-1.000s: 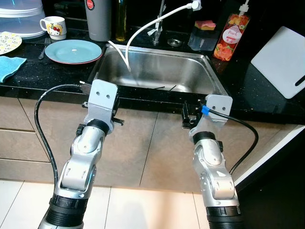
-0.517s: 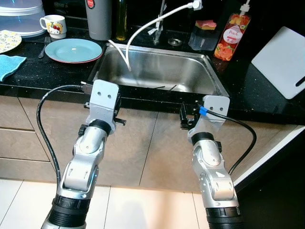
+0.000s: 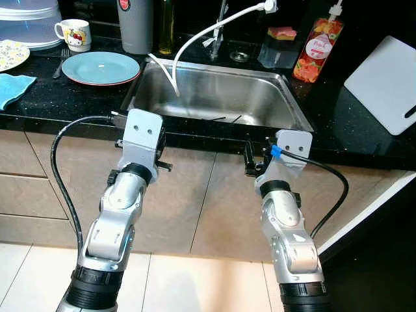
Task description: Kitchen organization
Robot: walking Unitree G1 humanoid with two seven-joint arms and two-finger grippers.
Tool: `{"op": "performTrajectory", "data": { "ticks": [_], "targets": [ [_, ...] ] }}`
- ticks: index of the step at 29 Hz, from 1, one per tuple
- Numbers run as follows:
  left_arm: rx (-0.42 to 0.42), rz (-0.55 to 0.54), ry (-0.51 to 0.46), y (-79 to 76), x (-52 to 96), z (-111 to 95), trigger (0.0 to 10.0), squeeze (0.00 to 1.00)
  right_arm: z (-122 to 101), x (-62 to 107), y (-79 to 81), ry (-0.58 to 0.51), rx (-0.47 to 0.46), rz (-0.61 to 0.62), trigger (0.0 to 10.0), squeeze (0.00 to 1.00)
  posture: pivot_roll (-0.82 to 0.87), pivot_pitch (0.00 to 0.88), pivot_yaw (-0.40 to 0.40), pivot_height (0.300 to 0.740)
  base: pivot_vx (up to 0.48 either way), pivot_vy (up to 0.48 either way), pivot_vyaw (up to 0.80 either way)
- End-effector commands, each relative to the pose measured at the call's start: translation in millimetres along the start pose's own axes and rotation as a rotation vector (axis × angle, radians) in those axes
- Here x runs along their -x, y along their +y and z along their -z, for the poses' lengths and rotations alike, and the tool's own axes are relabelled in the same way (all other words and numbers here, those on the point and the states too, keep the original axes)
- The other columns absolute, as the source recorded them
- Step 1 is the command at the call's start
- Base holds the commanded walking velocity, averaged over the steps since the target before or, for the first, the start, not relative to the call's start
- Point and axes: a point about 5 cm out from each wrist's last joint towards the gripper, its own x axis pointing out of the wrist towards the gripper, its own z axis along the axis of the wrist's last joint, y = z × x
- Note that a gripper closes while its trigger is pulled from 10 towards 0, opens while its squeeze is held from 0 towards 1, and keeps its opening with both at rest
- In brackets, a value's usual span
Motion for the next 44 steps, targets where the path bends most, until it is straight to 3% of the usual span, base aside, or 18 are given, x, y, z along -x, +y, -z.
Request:
{"op": "performTrajectory", "data": {
  "ticks": [1, 28, 44],
  "targets": [
    [0.011, 0.013, 0.007, -3.7, -0.1, 0.1, 10.0, 0.0, 1.2, 2.7, -3.7, 0.009, 0.002, 0.016, 10.0, 0.0, 0.21, 0.03, -0.102, 0.74, 0.0, 0.0, 0.0],
    [-0.006, 0.011, 0.01, -0.2, 2.1, 0.1, 10.0, 0.0, 4.2, 1.3, 2.3, 0.015, -0.01, 0.003, 10.0, 0.0, 0.24, 0.024, -0.093, 0.74, 0.0, 0.0, 0.0],
    [-0.009, 0.028, 0.002, -3.2, -0.4, 1.4, 10.0, 0.0, 4.4, 2.7, -2.8, 0.009, -0.002, 0.017, 10.0, 0.0, 0.23, 0.0, -0.095, 0.74, 0.0, 0.0, 0.0]
  ]
}}
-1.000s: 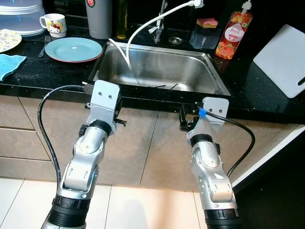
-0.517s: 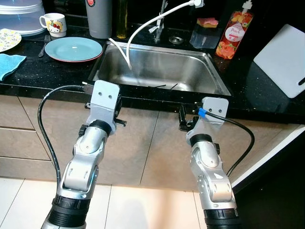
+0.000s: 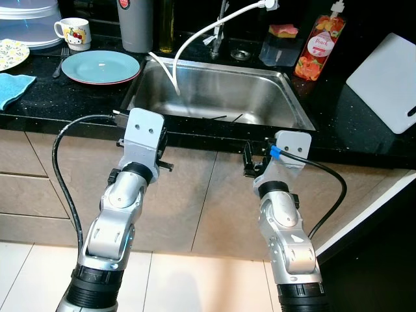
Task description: Kitchen organization
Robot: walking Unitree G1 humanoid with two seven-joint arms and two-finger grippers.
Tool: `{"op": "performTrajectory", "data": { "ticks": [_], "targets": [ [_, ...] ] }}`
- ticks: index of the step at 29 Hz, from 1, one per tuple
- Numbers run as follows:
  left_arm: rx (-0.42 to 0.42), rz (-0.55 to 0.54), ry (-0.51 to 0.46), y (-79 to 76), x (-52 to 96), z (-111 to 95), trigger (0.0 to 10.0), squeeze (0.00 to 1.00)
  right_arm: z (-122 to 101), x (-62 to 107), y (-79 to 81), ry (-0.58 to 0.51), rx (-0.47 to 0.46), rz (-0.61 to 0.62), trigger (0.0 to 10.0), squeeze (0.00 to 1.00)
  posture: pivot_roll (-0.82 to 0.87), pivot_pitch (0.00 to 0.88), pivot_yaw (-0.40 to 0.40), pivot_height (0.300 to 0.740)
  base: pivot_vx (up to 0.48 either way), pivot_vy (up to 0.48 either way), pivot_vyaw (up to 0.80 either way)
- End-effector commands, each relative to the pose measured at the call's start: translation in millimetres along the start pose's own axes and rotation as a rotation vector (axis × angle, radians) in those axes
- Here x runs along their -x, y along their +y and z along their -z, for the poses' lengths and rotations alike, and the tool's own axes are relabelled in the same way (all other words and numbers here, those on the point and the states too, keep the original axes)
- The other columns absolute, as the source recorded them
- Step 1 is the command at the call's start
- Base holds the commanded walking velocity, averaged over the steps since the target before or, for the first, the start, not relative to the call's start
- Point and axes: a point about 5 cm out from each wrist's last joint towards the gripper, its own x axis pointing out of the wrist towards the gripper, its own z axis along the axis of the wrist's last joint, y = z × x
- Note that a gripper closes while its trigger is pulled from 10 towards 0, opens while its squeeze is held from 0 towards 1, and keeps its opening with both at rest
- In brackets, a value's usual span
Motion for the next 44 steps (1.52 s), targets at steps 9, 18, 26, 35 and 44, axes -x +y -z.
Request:
{"op": "performTrajectory", "data": {
  "ticks": [9, 18, 26, 35, 44],
  "targets": [
    [0.018, -0.105, 0.088, 19.6, 13.4, 29.3, 10.0, 0.0, 16.7, 9.0, -22.9, 0.062, 0.017, 0.056, 10.0, 0.0, 0.22, 0.006, -0.095, 0.74, 0.0, 0.0, 0.0],
    [-0.024, -0.145, 0.073, 34.5, 17.5, 27.0, 10.0, 0.0, 15.7, 15.5, -37.3, 0.059, 0.072, 0.071, 10.0, 0.0, 0.22, 0.011, -0.098, 0.74, 0.0, 0.0, 0.0],
    [-0.046, -0.114, 0.013, 34.8, 10.7, 11.5, 10.0, 0.0, 2.4, 5.7, -51.1, 0.008, 0.122, 0.074, 10.0, 0.0, 0.21, 0.02, -0.097, 0.74, 0.0, 0.0, 0.0],
    [-0.054, -0.121, 0.0, 32.9, 9.2, 7.8, 10.0, 0.0, -2.3, 1.8, -54.1, -0.001, 0.09, 0.107, 10.0, 0.0, 0.22, 0.036, -0.095, 0.74, 0.0, 0.0, 0.0],
    [-0.077, -0.123, -0.059, 28.4, 6.6, -8.5, 10.0, 0.0, -6.7, -0.4, -61.0, -0.012, 0.076, 0.136, 10.0, 0.0, 0.22, 0.042, -0.085, 0.74, 0.0, 0.0, 0.0]
  ]
}}
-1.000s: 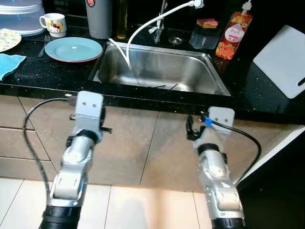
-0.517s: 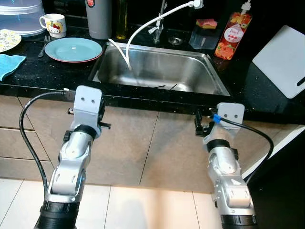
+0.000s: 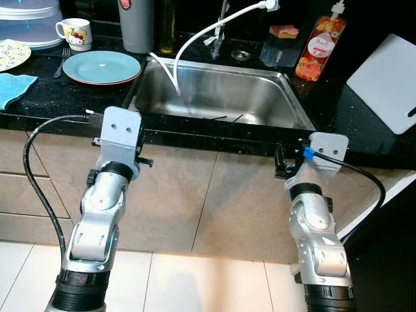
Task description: Kitchen organization
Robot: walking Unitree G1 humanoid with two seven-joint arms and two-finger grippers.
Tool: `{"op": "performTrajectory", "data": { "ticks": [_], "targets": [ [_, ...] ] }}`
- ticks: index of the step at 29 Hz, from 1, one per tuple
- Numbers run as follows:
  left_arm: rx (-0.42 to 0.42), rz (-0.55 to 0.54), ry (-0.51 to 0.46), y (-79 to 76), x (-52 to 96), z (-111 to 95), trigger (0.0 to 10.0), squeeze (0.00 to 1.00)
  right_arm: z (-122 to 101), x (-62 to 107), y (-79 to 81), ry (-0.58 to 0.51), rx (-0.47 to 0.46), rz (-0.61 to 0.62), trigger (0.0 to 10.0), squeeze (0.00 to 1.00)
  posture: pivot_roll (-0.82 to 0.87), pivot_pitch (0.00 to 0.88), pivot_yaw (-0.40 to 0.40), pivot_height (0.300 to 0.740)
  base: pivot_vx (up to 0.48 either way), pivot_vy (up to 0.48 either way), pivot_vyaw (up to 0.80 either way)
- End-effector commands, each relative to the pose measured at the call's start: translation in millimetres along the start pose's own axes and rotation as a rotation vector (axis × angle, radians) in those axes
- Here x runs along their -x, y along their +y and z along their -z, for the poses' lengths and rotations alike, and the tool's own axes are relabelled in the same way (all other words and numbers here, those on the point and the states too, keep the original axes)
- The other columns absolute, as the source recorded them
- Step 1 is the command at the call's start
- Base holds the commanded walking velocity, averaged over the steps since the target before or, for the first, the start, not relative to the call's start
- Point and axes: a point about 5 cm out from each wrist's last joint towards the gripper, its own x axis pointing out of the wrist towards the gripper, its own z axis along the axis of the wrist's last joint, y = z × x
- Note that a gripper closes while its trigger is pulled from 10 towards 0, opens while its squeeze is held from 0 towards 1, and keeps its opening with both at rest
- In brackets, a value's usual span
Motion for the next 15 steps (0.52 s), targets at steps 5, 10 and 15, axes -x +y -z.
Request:
{"op": "performTrajectory", "data": {
  "ticks": [5, 10, 15],
  "targets": [
    [0.0, -0.029, 0.016, 3.2, -2.4, -1.0, 10.0, 0.0, -2.2, -0.8, -9.9, -0.004, 0.008, 0.03, 10.0, 0.0, 0.22, 0.046, -0.083, 0.74, 0.0, 0.0, 0.0],
    [0.003, -0.039, 0.025, 5.3, -2.7, -1.0, 10.0, 0.0, -3.6, -1.9, -10.8, -0.007, 0.005, 0.037, 10.0, 0.0, 0.22, 0.049, -0.082, 0.74, 0.0, 0.0, 0.0],
    [0.004, -0.04, 0.024, 5.5, -3.0, -1.7, 10.0, 0.0, -3.0, -2.7, -9.5, -0.006, 0.002, 0.038, 10.0, 0.0, 0.22, 0.049, -0.08, 0.74, 0.0, 0.0, 0.0]
  ]
}}
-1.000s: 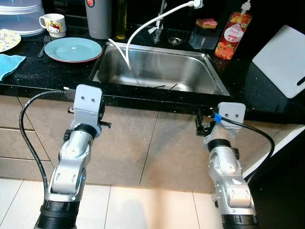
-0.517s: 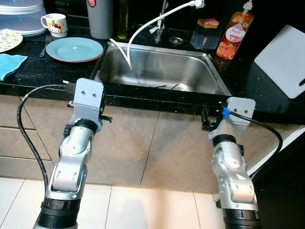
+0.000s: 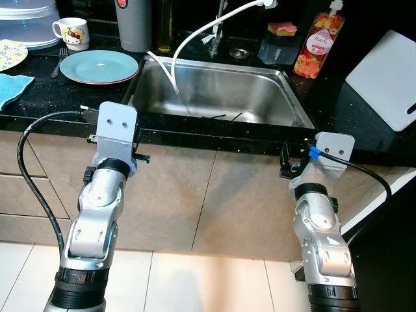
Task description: Kitchen organization
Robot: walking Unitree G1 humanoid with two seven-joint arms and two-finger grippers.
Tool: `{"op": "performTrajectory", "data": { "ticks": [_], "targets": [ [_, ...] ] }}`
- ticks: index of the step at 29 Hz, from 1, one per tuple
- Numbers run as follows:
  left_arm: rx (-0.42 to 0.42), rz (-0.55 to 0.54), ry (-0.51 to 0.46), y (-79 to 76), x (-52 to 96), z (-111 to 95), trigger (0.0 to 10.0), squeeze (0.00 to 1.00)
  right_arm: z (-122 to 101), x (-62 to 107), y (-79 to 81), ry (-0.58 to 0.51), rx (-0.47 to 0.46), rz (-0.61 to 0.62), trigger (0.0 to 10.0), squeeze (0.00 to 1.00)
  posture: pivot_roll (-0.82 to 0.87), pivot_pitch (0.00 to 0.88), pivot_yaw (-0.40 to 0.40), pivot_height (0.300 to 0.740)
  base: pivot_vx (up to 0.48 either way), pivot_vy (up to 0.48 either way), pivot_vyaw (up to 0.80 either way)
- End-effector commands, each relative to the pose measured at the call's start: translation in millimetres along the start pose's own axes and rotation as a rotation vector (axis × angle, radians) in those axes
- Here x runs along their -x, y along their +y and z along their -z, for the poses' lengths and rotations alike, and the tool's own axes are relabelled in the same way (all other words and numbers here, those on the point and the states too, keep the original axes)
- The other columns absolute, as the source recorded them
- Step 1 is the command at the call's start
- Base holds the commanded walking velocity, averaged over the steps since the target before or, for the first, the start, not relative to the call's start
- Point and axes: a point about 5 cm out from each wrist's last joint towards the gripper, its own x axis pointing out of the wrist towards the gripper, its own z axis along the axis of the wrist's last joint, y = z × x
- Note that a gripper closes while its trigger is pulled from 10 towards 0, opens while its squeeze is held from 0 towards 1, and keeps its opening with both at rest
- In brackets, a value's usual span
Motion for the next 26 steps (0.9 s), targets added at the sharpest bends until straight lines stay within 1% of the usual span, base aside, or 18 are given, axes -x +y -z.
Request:
{"op": "performTrajectory", "data": {
  "ticks": [1, 16, 26],
  "targets": [
    [-0.002, 0.004, 0.003, -1.6, -1.2, -1.1, 10.0, 0.0, -1.7, -1.6, -3.0, -0.001, -0.008, 0.02, 10.0, 0.0, 0.22, 0.048, -0.08, 0.74, 0.0, 0.0, 0.0],
    [0.005, 0.008, 0.004, -4.4, -1.6, -2.3, 10.0, 0.0, -1.8, -1.8, -1.3, 0.0, -0.014, 0.015, 10.0, 0.0, 0.22, 0.047, -0.083, 0.74, 0.0, 0.0, 0.0],
    [0.009, 0.013, 0.008, -6.0, -0.7, -1.7, 10.0, 0.0, -0.5, 0.4, 3.6, 0.007, -0.02, 0.003, 10.0, 0.0, 0.22, 0.05, -0.086, 0.74, 0.0, 0.0, 0.0]
  ]
}}
